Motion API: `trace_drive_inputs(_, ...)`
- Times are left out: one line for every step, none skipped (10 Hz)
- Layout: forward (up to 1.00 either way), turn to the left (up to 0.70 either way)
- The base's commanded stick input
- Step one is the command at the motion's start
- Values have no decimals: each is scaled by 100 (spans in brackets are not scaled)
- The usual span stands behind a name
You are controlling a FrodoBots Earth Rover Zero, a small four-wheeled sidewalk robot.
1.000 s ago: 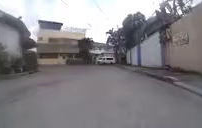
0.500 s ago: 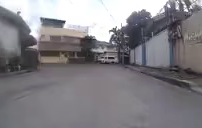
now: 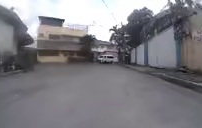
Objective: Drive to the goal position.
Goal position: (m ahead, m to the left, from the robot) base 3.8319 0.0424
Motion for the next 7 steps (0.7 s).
trace_drive_inputs(100, 0)
trace_drive_inputs(100, 0)
trace_drive_inputs(100, 0)
trace_drive_inputs(100, 0)
trace_drive_inputs(100, 0)
trace_drive_inputs(100, 0)
trace_drive_inputs(100, 0)
